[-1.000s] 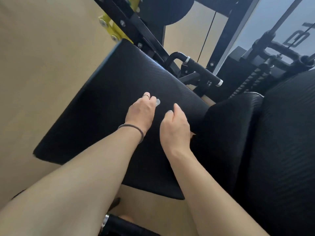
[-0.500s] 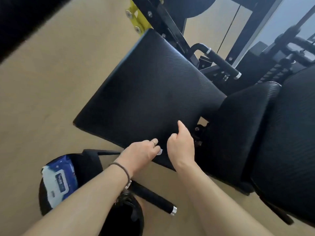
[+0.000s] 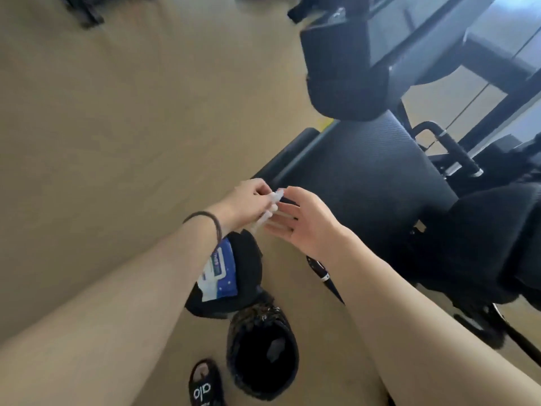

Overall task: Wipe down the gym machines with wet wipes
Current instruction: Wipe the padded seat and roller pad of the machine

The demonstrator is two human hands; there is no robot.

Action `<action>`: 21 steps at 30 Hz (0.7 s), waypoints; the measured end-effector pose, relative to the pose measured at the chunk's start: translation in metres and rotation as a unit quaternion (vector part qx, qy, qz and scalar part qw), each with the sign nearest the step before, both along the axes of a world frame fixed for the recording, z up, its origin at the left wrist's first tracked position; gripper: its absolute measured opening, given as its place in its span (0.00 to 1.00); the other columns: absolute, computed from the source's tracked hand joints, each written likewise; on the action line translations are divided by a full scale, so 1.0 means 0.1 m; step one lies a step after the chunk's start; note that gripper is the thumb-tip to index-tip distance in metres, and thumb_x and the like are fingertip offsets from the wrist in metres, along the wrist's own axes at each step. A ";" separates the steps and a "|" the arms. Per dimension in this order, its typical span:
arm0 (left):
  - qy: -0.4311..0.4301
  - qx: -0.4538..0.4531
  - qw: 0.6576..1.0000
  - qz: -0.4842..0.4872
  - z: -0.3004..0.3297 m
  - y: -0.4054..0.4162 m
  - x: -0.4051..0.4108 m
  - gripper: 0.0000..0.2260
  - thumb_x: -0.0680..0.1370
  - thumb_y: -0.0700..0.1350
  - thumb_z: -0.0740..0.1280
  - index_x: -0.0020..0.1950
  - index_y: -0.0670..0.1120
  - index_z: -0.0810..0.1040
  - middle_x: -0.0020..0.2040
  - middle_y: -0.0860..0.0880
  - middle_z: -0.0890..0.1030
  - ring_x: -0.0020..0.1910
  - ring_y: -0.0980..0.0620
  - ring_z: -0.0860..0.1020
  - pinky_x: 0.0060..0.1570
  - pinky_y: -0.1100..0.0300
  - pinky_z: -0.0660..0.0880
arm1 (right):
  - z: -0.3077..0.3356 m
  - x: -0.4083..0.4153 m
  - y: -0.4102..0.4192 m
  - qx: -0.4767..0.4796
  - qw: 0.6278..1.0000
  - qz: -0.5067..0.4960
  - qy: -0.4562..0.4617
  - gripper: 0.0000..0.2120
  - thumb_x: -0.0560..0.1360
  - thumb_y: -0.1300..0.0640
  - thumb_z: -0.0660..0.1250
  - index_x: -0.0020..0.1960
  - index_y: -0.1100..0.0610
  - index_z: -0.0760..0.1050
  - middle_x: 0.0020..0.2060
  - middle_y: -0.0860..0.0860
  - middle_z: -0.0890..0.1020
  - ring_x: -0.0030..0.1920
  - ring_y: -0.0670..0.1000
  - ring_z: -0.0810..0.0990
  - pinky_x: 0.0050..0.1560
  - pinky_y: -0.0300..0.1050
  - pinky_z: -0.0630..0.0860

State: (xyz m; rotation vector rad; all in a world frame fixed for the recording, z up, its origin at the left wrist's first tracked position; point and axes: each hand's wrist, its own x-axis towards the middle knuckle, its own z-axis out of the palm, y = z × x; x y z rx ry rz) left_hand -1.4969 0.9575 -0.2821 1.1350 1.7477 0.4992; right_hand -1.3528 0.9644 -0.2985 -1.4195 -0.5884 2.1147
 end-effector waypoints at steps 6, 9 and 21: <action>0.015 0.013 0.998 -0.056 0.40 -0.23 -0.82 0.05 0.80 0.44 0.66 0.53 0.45 0.79 0.48 0.48 0.82 0.45 0.51 0.79 0.43 0.58 0.76 | 0.40 -0.76 -0.39 0.017 1.000 -0.025 -0.002 0.13 0.79 0.56 0.68 0.61 0.60 0.82 0.56 0.60 0.85 0.62 0.60 0.82 0.65 0.56 0.78; -0.001 0.001 0.997 -0.080 0.61 -0.30 -1.09 0.06 0.79 0.41 0.67 0.54 0.42 0.79 0.49 0.45 0.83 0.45 0.49 0.80 0.50 0.52 0.80 | 0.55 -1.01 -0.52 0.004 0.998 -0.055 0.010 0.14 0.80 0.55 0.68 0.63 0.61 0.80 0.50 0.57 0.86 0.59 0.58 0.84 0.63 0.56 0.79; -0.073 -0.002 0.995 -0.069 0.60 -0.24 -1.63 0.07 0.77 0.36 0.68 0.47 0.48 0.81 0.45 0.46 0.81 0.44 0.49 0.80 0.40 0.58 0.76 | 0.66 -1.55 -0.64 -0.033 0.980 -0.142 0.137 0.11 0.80 0.60 0.69 0.61 0.64 0.78 0.48 0.59 0.87 0.49 0.55 0.87 0.52 0.47 0.84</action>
